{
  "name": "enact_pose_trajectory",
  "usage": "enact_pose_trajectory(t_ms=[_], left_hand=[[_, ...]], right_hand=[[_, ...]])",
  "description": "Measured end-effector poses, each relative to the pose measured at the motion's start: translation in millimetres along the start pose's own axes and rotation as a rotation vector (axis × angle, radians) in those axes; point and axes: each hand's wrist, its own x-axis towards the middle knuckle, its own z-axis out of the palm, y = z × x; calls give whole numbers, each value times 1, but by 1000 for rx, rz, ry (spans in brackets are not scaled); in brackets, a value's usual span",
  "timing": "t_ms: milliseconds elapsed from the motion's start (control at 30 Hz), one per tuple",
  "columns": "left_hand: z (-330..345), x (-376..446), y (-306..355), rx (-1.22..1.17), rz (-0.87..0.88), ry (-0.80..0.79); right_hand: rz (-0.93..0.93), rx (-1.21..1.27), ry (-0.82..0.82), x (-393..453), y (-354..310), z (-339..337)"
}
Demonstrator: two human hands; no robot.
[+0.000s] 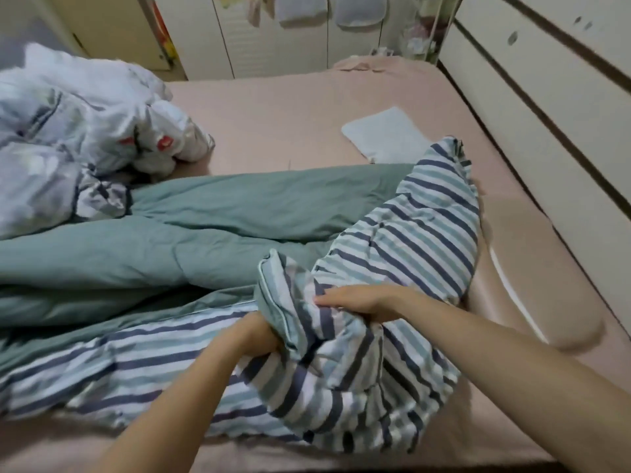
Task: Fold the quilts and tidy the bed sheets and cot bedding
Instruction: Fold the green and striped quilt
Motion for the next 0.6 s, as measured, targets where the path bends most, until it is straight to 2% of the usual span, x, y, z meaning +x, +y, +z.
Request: enact_pose_trajectory(t_ms=[67, 100, 133, 167, 200, 300, 500, 533, 600], left_hand=[[6, 0, -17, -21, -195, 162], [10, -1, -27, -41, -273, 219], [16, 1, -36, -67, -332, 272], [21, 5, -45, -98, -383, 320], [27, 9, -53, -124, -426, 356], [41, 28, -59, -165, -488, 399], [64, 53, -55, -126, -486, 333], [67, 56, -54, -126, -471, 331], [72, 58, -52, -156, -405, 348]], right_hand=[[-118, 23, 361, 21, 2, 0], [-147, -65, 559, 35, 5, -5], [-135, -281, 678, 49, 10, -12], [-110, -519, 673, 65, 14, -19], [-104, -760, 597, 83, 21, -25], [-100, -1152, 371, 126, 41, -34], [-102, -1653, 292, 183, 73, -29], [-102, -1683, 294, 185, 77, -26], [-227, -1573, 375, 193, 91, -34]])
